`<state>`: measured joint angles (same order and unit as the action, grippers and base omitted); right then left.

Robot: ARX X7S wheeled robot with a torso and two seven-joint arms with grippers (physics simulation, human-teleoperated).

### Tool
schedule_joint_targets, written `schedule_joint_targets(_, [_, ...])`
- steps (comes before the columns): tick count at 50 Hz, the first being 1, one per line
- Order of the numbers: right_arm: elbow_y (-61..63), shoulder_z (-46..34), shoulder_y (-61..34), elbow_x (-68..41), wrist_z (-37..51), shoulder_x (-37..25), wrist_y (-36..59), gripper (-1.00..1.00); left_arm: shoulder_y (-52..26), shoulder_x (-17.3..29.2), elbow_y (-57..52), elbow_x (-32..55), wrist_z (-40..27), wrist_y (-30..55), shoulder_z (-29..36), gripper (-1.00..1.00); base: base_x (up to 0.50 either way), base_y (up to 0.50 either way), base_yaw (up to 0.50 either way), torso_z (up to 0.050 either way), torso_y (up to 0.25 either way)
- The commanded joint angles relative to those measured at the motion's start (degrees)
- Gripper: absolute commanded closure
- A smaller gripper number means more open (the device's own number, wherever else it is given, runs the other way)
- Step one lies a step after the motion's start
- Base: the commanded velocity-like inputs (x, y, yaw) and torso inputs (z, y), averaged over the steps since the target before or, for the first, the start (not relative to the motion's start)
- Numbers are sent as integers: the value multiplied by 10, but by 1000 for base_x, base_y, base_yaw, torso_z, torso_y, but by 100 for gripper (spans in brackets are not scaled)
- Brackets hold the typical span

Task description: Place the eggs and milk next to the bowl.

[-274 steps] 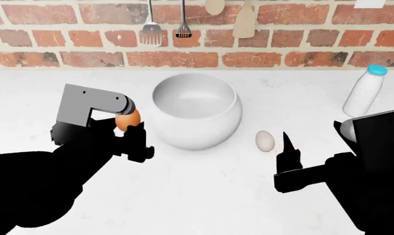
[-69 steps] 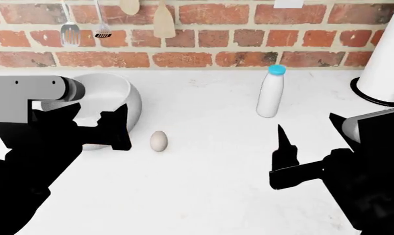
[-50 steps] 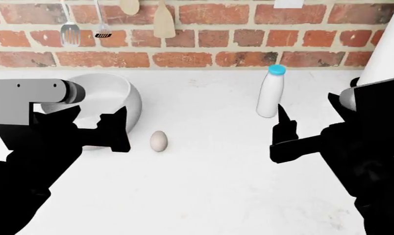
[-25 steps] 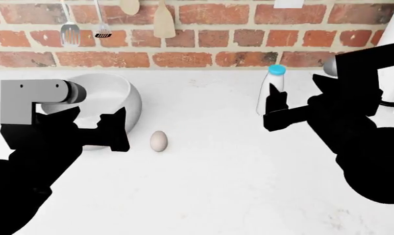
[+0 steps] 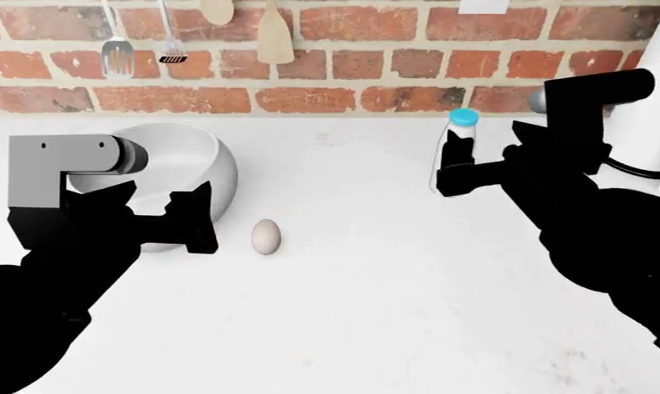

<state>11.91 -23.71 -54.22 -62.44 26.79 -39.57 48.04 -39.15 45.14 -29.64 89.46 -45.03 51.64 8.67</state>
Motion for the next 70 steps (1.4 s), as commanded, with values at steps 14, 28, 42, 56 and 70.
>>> schedule_joint_targets(14, [-113, -22, -17, 53, -66, 40, -52, -100, 1, 2, 6, -4, 4, -5, 2, -100, 0, 0, 0, 0, 0])
schedule_joint_targets(28, [-179, -42, -29, 86, -88, 59, -69, -100, 2, 1, 11, -10, 11, -8, 5, -100, 0, 0, 0, 0, 0])
schedule_joint_targets(42, [-252, -60, -44, 113, -120, 81, -91, -100, 7, 3, 12, -10, 16, -11, 5, -100, 0, 0, 0, 0, 0])
schedule_joint_targets(56, [-288, -68, -52, 124, -135, 94, -101, -100, 9, 5, 11, -11, 19, -13, 7, -100, 0, 0, 0, 0, 0])
schedule_joint_targets(70, [-350, -77, -62, 142, -160, 109, -121, -100, 7, 6, 12, -9, 16, -13, 8, -100, 0, 0, 0, 0, 0])
